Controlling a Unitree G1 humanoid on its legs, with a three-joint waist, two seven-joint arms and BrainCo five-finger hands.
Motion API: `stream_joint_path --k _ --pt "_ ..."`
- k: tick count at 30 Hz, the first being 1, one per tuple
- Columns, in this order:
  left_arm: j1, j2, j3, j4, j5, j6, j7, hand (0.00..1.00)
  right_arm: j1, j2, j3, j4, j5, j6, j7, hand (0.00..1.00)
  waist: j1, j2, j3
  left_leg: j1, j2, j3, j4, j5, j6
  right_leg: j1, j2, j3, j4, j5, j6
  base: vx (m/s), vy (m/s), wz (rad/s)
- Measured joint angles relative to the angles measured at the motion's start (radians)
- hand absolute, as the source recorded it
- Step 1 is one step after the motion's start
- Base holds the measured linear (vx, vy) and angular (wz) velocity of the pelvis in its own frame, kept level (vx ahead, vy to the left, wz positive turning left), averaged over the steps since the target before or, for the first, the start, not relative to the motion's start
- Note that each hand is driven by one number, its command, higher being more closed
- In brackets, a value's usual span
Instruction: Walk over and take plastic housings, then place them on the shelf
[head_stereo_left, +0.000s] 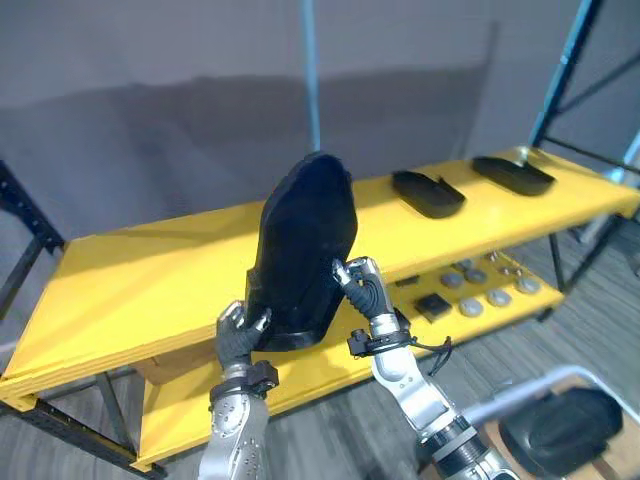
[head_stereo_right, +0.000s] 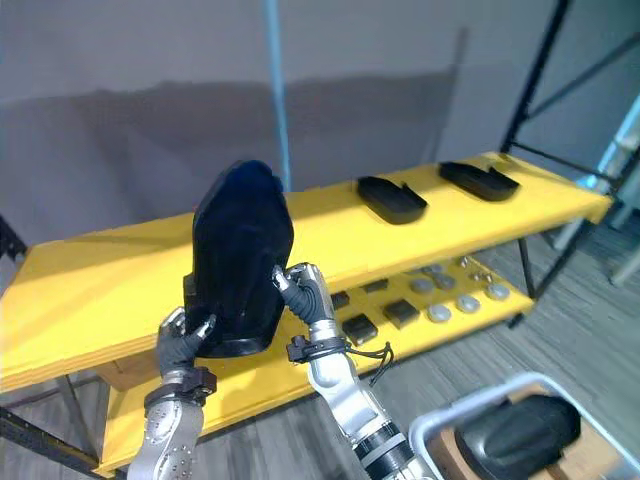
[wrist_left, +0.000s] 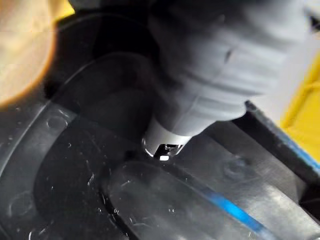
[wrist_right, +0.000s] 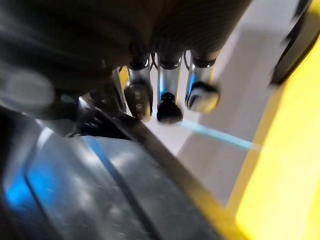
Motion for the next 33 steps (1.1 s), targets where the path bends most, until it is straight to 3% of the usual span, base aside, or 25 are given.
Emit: stream_joint_path --k 1,3,4,5,7,8,9,10,12,13,15,16,18,21,25,29,33 --pt "0.0 0.001 0.0 0.0 0.013 0.0 0.0 1.0 0.01 0.007 -0.011 -0.002 0.0 0.001 0.012 0.0 -0.017 0.002 0.007 0.036 0.004 -0.028 -0.004 -0.004 0.006 -0.049 0.063 0.044 -0.012 -0.079 0.047 0.21 0.063 0.69" --pt "-0.001 0.007 -0.001 0.0 0.024 0.0 -0.002 1.0 0.025 0.007 -0.021 -0.007 0.002 0.001 0.021 0.0 -0.018 0.0 0.009 0.071 0.003 -0.048 -0.012 -0.015 -0.005 -0.101 0.115 0.054 -0.152 -0.124 0.086 0.24 0.078 0.46" --pt "-0.002 0.012 -0.001 -0.001 0.026 0.0 -0.004 1.0 0.031 0.007 -0.025 -0.012 0.005 0.001 0.024 0.0 -0.021 0.0 0.009 0.076 0.003 -0.055 -0.014 -0.016 -0.007 -0.115 0.136 0.061 -0.218 -0.133 0.095 0.23 0.038 0.48" --pt "-0.004 0.021 -0.002 -0.002 0.032 0.0 -0.01 1.0 0.048 0.009 -0.033 -0.023 0.017 0.001 0.034 0.0 -0.038 -0.003 0.008 0.077 0.003 -0.085 -0.018 -0.022 -0.016 -0.126 0.199 0.104 -0.391 -0.136 0.106 0.23 -0.032 0.67" --pt "-0.009 0.03 -0.034 -0.002 0.043 0.007 -0.018 1.0 0.12 0.011 -0.071 -0.073 0.017 0.003 0.046 0.0 -0.062 -0.021 0.013 0.08 -0.018 -0.147 -0.019 -0.03 -0.027 -0.122 0.295 0.271 -0.623 -0.131 0.112 0.28 -0.137 1.08" --pt "-0.009 0.034 -0.055 -0.002 0.046 0.014 -0.022 1.0 0.167 0.011 -0.084 -0.104 0.02 0.004 0.049 0.0 -0.067 -0.044 0.011 0.082 -0.045 -0.176 -0.019 -0.036 -0.035 -0.117 0.304 0.301 -0.696 -0.06 0.127 0.29 -0.215 0.97" --pt "-0.009 0.037 -0.061 -0.002 0.047 0.015 -0.025 1.0 0.184 0.017 -0.09 -0.118 0.025 0.005 0.052 0.0 -0.066 -0.063 0.012 0.086 -0.063 -0.184 -0.019 -0.043 -0.042 -0.113 0.299 0.297 -0.725 0.011 0.117 0.25 -0.206 0.61" --pt "0.003 0.025 -0.065 0.001 0.043 0.016 -0.03 1.0 0.202 0.02 -0.089 -0.128 0.039 0.008 0.056 0.0 -0.062 -0.068 0.012 0.084 -0.07 -0.191 -0.003 -0.066 -0.053 -0.085 0.289 0.27 -0.774 -0.001 0.122 0.22 -0.207 0.19" --pt "0.018 0.006 -0.078 0.002 0.038 0.019 -0.036 1.0 0.232 0.017 -0.094 -0.149 0.072 0.008 0.066 0.0 -0.07 -0.038 0.004 0.051 -0.028 -0.21 0.027 -0.095 -0.074 -0.046 0.334 0.229 -0.873 0.032 0.102 0.18 -0.174 0.19" --pt "0.017 -0.004 -0.086 0.003 0.036 0.021 -0.044 1.0 0.257 0.017 -0.103 -0.174 0.104 0.008 0.073 0.0 -0.087 -0.038 0.004 0.035 -0.007 -0.233 0.038 -0.107 -0.087 -0.017 0.357 0.194 -0.925 0.047 0.088 0.14 -0.133 0.41" --pt "-0.003 -0.02 -0.113 0.025 -0.013 0.022 -0.045 1.0 0.282 0.013 -0.13 -0.217 0.15 0.007 0.083 0.0 -0.105 -0.037 0.004 0.007 0.017 -0.232 0.055 -0.118 -0.103 0.007 0.374 0.143 -0.969 0.058 0.076 0.11 -0.119 0.64" --pt "-0.029 -0.044 -0.125 0.048 -0.045 0.022 -0.044 1.0 0.284 0.009 -0.152 -0.232 0.176 0.006 0.088 0.0 -0.118 -0.035 0.004 -0.015 0.043 -0.154 0.066 -0.117 -0.101 0.014 0.377 0.111 -0.979 0.058 0.075 0.1 -0.086 0.65" --pt "-0.053 -0.077 -0.133 0.054 -0.101 0.023 -0.036 1.0 0.285 0.004 -0.169 -0.26 0.225 0.006 0.093 0.0 -0.111 -0.035 0.004 -0.004 0.069 -0.066 0.05 -0.102 -0.099 0.014 0.382 0.118 -0.988 0.058 0.075 0.1 -0.016 0.09" --pt "-0.096 -0.096 -0.137 0.053 -0.199 0.01 -0.014 1.0 0.288 0.015 -0.18 -0.33 0.31 0.0 0.101 0.0 -0.112 -0.03 -0.002 0.021 0.06 -0.045 0.017 -0.097 -0.095 0.021 0.377 0.14 -1.004 0.061 0.079 0.09 0.039 -0.2" --pt "-0.149 -0.101 -0.134 0.053 -0.284 -0.025 0.009 1.0 0.268 0.025 -0.226 -0.418 0.438 -0.048 0.103 0.0 -0.13 -0.029 -0.022 0.041 0.057 -0.028 -0.014 -0.09 -0.095 0.023 0.377 0.155 -1.022 0.066 0.083 0.06 0.027 -0.14" --pt "-0.154 -0.11 -0.125 0.072 -0.323 -0.031 0.031 1.0 0.254 0.044 -0.269 -0.493 0.527 -0.107 0.101 0.0 -0.148 -0.014 -0.046 0.096 0.059 -0.007 -0.062 -0.084 -0.094 0.054 0.381 0.174 -1.035 0.066 0.083 0.06 0.028 -0.16" --pt "-0.168 -0.114 -0.108 0.087 -0.323 -0.032 0.041 1.0 0.255 0.049 -0.316 -0.525 0.551 -0.118 0.099 0.0 -0.159 -0.011 -0.059 0.124 0.057 0.005 -0.105 -0.066 -0.093 0.055 0.382 0.187 -1.035 0.067 0.085 0.02 0.02 -0.08"
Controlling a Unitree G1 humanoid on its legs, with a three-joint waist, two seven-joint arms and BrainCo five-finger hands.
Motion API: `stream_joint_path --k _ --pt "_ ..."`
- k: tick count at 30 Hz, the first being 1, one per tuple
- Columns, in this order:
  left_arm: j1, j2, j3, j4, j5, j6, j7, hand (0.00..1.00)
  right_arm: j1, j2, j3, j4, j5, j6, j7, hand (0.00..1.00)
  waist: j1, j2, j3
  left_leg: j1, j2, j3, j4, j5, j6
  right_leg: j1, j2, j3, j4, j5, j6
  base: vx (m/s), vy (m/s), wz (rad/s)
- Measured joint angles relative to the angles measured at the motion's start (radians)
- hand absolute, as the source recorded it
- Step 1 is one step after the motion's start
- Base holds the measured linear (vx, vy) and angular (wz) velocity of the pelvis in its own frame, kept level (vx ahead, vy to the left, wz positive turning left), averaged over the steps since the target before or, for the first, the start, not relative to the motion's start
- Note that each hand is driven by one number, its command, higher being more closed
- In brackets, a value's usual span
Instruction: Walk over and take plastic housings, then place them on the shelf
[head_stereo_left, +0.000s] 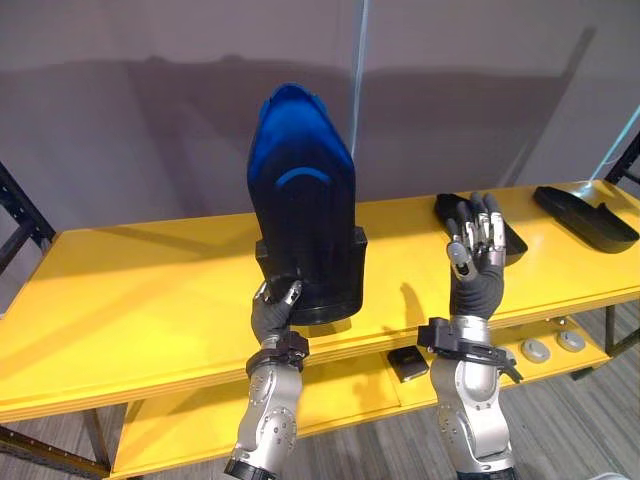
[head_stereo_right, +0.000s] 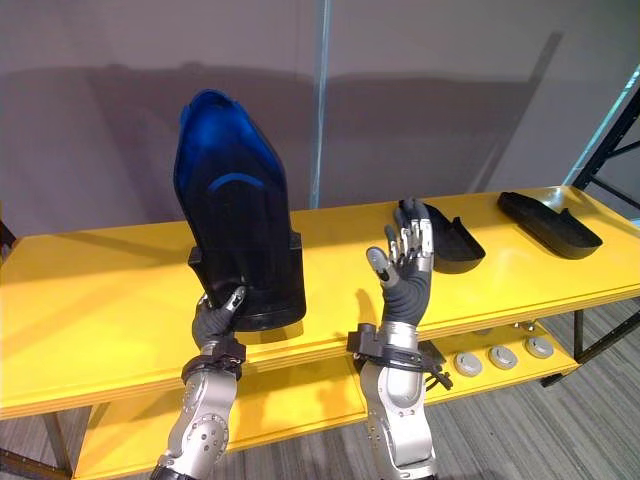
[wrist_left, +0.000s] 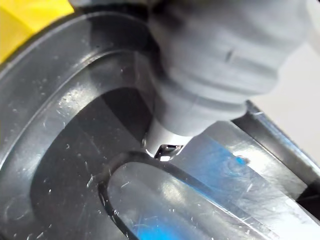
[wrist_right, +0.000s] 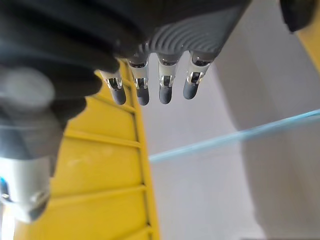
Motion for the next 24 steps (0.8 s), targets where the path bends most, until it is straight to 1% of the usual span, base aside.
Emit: stream_joint_path --k 2,4,5,7,9,11,13,14,15,16,20,21,24 --pt "-0.005 0.0 0.012 0.005 0.0 0.0 0.002 1.0 0.004 -0.001 -0.038 -0.009 -0.001 0.0 -0.005 0.0 -0.006 0.0 -0.003 0.006 -0.001 0.006 -0.01 0.005 0.002 0.0 0.0 0.005 0.0 0.002 0.001 0.0 0.015 -0.04" --pt "-0.026 0.001 0.034 0.029 0.0 0.001 0.005 1.0 0.037 -0.001 -0.11 -0.047 -0.007 0.0 -0.007 0.0 -0.017 0.0 -0.004 0.007 -0.003 0.009 -0.024 0.01 0.005 -0.002 0.0 0.008 0.0 0.003 0.001 -0.02 0.015 -0.04" --pt "-0.032 0.001 0.041 0.037 0.0 0.001 0.006 1.0 0.051 -0.002 -0.126 -0.057 -0.007 0.0 -0.007 0.0 -0.021 0.0 -0.005 0.008 -0.003 0.011 -0.028 0.012 0.005 -0.004 0.0 0.01 0.0 0.004 0.001 -0.02 0.015 -0.05" --pt "-0.051 0.005 0.072 0.041 -0.01 0.007 0.022 1.0 0.134 -0.002 -0.18 -0.08 -0.014 0.0 -0.006 0.0 -0.043 0.001 -0.005 0.001 -0.004 0.018 -0.041 0.017 0.006 -0.022 0.002 0.018 0.0 0.007 0.002 -0.01 0.011 -0.11" --pt "-0.067 0.01 0.101 0.043 -0.01 0.007 0.026 1.0 0.19 -0.002 -0.211 -0.08 -0.015 0.004 -0.005 0.0 -0.049 0.002 -0.004 -0.017 -0.004 0.044 -0.041 0.018 0.006 -0.053 0.007 0.046 -0.003 0.019 0.003 -0.01 0.001 -0.35" --pt "-0.1 0.018 0.126 0.064 -0.009 0.008 0.029 1.0 0.235 -0.002 -0.232 -0.078 -0.016 0.014 -0.004 0.0 -0.065 0.004 -0.003 -0.041 -0.006 0.062 -0.04 0.02 0.008 -0.083 0.008 0.064 -0.007 0.03 0.003 0.0 -0.003 -0.31" --pt "-0.134 0.025 0.156 0.091 -0.008 0.021 0.046 1.0 0.271 -0.002 -0.247 -0.078 -0.038 0.021 0.005 0.0 -0.086 0.012 0.008 -0.049 -0.006 0.072 -0.041 0.022 0.008 -0.092 0.01 0.079 -0.021 0.042 0.003 0.01 -0.001 -0.22" --pt "-0.155 0.028 0.171 0.107 -0.007 0.025 0.052 1.0 0.281 -0.002 -0.25 -0.078 -0.042 0.022 0.012 0.0 -0.091 0.018 0.016 -0.054 -0.005 0.086 -0.041 0.022 0.008 -0.101 0.011 0.091 -0.022 0.046 0.004 0.0 0.002 -0.22" --pt "-0.167 0.03 0.178 0.109 -0.007 0.027 0.058 1.0 0.282 -0.003 -0.251 -0.078 -0.044 0.023 0.017 0.0 -0.093 0.02 0.02 -0.06 -0.004 0.091 -0.04 0.022 0.008 -0.11 0.011 0.095 -0.022 0.05 0.004 -0.02 0.0 -0.2" --pt "-0.21 0.032 0.198 0.116 -0.007 0.028 0.065 1.0 0.282 -0.004 -0.253 -0.078 -0.046 0.025 0.032 0.0 -0.098 0.02 0.048 -0.078 -0.004 0.094 -0.034 0.022 0.008 -0.127 0.011 0.099 -0.023 0.059 0.005 -0.03 -0.003 -0.11" --pt "-0.28 0.042 0.22 0.129 -0.008 0.031 0.069 1.0 0.278 -0.012 -0.246 -0.078 -0.046 0.034 0.046 0.0 -0.097 0.022 0.087 -0.129 -0.003 0.106 -0.032 0.029 0.006 -0.18 0.014 0.117 -0.029 0.078 0.006 -0.05 -0.011 -0.1" --pt "-0.29 0.045 0.236 0.13 -0.008 0.037 0.069 1.0 0.278 -0.012 -0.245 -0.078 -0.046 0.04 0.049 0.0 -0.097 0.023 0.105 -0.131 -0.002 0.111 -0.032 0.031 0.006 -0.182 0.016 0.12 -0.032 0.08 0.006 -0.02 0.0 -0.08" --pt "-0.308 0.046 0.249 0.153 -0.009 0.054 0.079 1.0 0.279 -0.013 -0.244 -0.078 -0.053 0.055 0.055 0.0 -0.097 0.028 0.12 -0.137 0.001 0.116 -0.032 0.035 0.006 -0.193 0.018 0.123 -0.032 0.081 0.006 0.0 0.01 -0.05"
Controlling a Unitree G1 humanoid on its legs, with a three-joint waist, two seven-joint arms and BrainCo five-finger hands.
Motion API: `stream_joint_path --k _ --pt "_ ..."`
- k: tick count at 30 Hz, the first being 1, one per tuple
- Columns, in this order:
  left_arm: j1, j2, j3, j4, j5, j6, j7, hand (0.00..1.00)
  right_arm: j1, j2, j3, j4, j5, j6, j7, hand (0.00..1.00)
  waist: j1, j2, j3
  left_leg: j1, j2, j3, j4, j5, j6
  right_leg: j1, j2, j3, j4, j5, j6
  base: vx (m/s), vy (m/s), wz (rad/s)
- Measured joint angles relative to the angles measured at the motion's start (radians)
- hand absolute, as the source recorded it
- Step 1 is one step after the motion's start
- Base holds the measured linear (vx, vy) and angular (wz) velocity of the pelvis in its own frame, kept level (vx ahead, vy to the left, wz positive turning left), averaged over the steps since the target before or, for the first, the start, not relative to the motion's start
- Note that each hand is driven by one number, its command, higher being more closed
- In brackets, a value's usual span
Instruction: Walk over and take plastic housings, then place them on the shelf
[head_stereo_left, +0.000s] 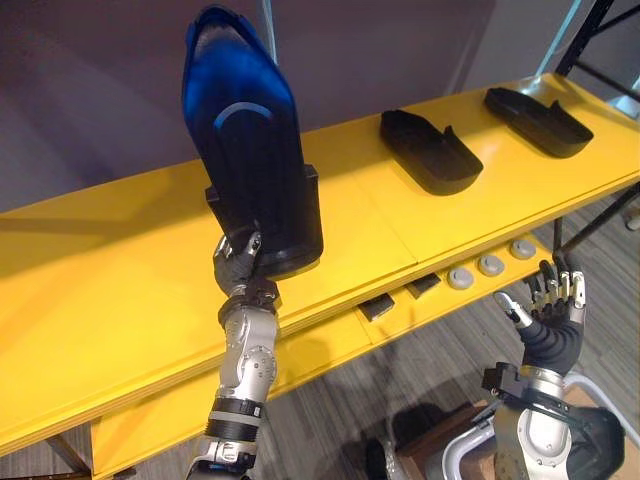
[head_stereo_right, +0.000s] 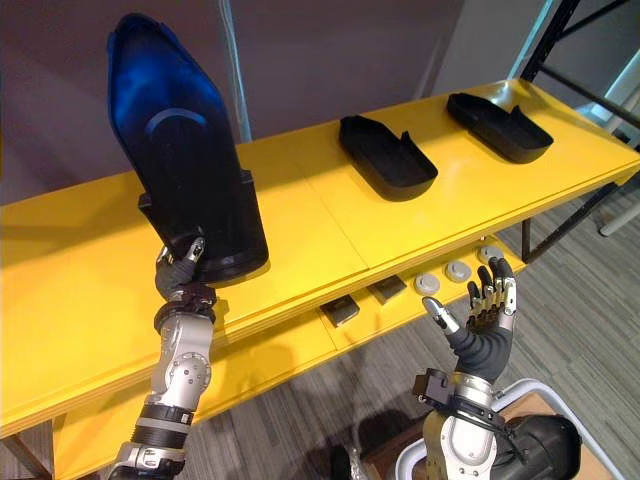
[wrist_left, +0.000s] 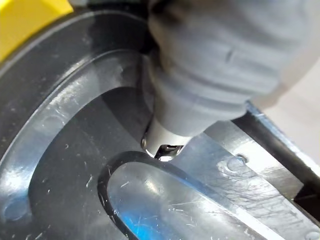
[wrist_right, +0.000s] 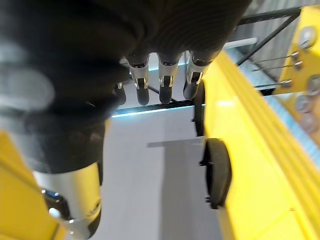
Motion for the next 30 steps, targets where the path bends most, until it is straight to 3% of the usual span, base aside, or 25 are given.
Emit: stream_joint_path --k 8,9,13,30 --pt "-0.056 -0.004 0.026 0.008 0.005 0.033 0.057 1.0 0.004 0.0 0.03 0.0 -0.029 0.008 0.022 0.0 0.002 0.005 0.039 0.002 -0.001 0.0 -0.001 0.001 0.001 0.0 -0.001 -0.001 0.0 0.0 0.0 0.01 0.026 0.0" --pt "-0.059 -0.004 0.031 0.008 0.019 0.034 0.063 0.0 0.005 0.0 0.033 0.0 -0.029 0.008 0.023 0.0 0.002 0.007 0.044 0.005 -0.001 -0.001 -0.001 0.001 0.001 0.002 -0.001 -0.002 0.0 0.0 0.0 0.0 0.03 0.01" --pt "-0.059 -0.006 0.04 0.008 0.059 0.045 0.076 0.0 0.017 0.0 0.039 0.0 -0.032 0.008 0.027 0.0 0.003 0.016 0.053 0.008 -0.001 -0.004 -0.002 0.001 0.001 0.007 -0.001 -0.004 0.0 0.0 0.0 0.0 0.015 0.01" --pt "-0.073 -0.002 0.041 0.002 0.056 0.049 0.073 0.0 0.024 0.001 0.039 0.004 -0.032 0.018 0.027 0.0 0.011 0.022 0.079 0.018 -0.004 -0.007 -0.025 0.013 0.002 0.014 0.002 -0.007 -0.003 -0.001 0.001 0.0 0.01 0.0"
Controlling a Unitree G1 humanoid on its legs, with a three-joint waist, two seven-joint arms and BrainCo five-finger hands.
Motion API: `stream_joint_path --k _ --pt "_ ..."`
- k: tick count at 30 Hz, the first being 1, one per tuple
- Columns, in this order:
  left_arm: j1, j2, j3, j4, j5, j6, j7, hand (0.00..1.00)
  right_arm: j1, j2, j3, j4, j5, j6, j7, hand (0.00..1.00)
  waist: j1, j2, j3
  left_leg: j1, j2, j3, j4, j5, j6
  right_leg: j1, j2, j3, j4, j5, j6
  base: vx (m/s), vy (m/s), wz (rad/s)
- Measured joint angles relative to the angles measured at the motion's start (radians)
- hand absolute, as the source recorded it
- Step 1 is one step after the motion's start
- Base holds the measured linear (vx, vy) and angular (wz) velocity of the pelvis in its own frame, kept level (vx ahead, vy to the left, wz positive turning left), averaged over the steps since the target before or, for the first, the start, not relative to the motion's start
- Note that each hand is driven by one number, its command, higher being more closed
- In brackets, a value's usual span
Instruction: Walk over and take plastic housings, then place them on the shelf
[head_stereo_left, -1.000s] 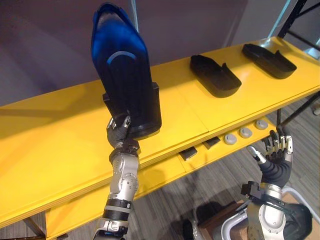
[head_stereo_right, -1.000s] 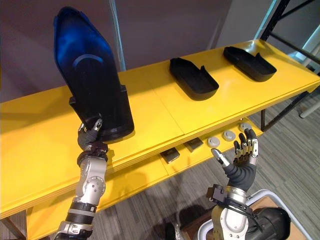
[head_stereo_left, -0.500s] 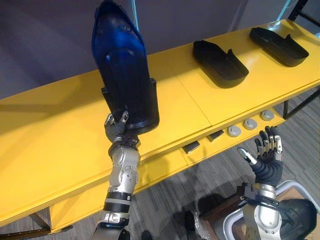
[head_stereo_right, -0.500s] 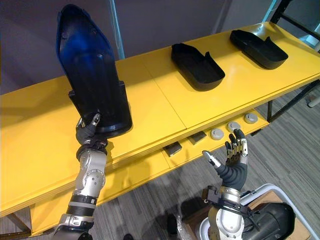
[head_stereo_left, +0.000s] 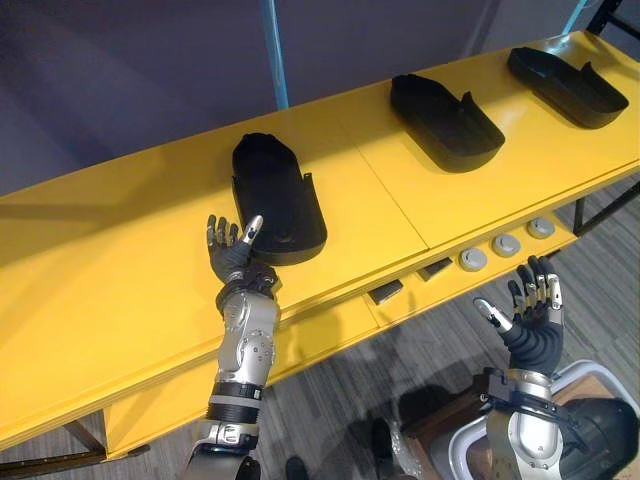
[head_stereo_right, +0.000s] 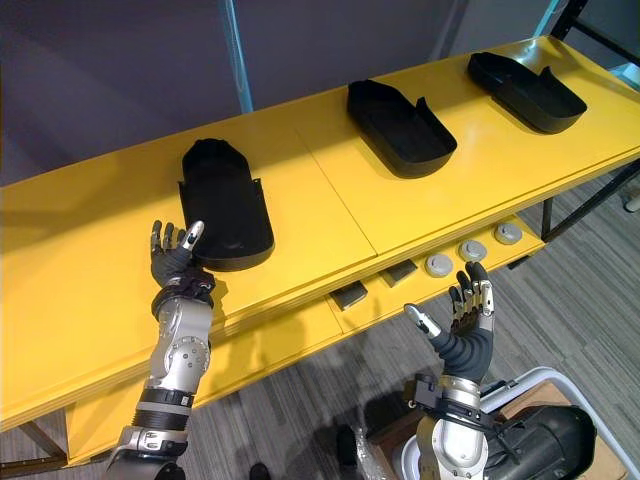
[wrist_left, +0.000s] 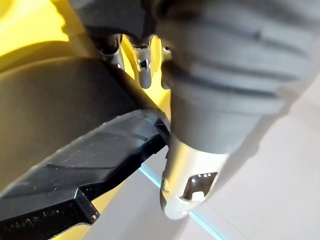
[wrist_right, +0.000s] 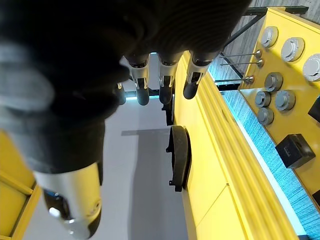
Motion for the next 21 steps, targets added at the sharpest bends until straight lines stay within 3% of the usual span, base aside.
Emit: stream_joint_path --k 6,9,13,21 --pt "-0.001 0.008 -0.029 -0.004 -0.047 -0.017 -0.01 0.0 0.0 0.0 0.004 0.002 0.0 0.0 -0.001 0.0 0.001 0.001 0.004 -0.001 0.0 -0.009 0.0 0.003 -0.001 0.0 0.0 -0.006 0.0 0.0 0.0 0.0 0.015 0.03" --pt "0.035 0.015 -0.099 -0.044 -0.07 -0.02 -0.031 0.0 -0.002 0.0 0.024 0.008 0.0 0.001 -0.002 0.0 0.002 0.001 0.004 -0.002 0.0 -0.016 0.0 0.005 -0.001 0.001 -0.001 -0.014 0.0 0.0 0.0 0.01 0.03 0.07" --pt "0.141 0.019 -0.245 -0.129 -0.13 -0.012 -0.12 0.0 -0.012 0.0 0.049 0.028 0.0 0.003 -0.001 0.0 0.016 0.002 0.003 0.011 0.0 -0.025 0.0 0.006 -0.001 0.02 -0.002 -0.025 -0.002 0.0 0.0 0.01 0.032 0.05" --pt "0.245 0.049 -0.303 -0.165 -0.196 0.025 -0.212 0.0 -0.013 -0.023 0.088 0.046 0.0 0.02 0.034 0.0 0.021 0.008 -0.007 0.032 -0.003 -0.039 -0.004 0.005 -0.001 0.046 -0.006 -0.032 -0.003 -0.004 0.003 -0.01 0.019 0.04"
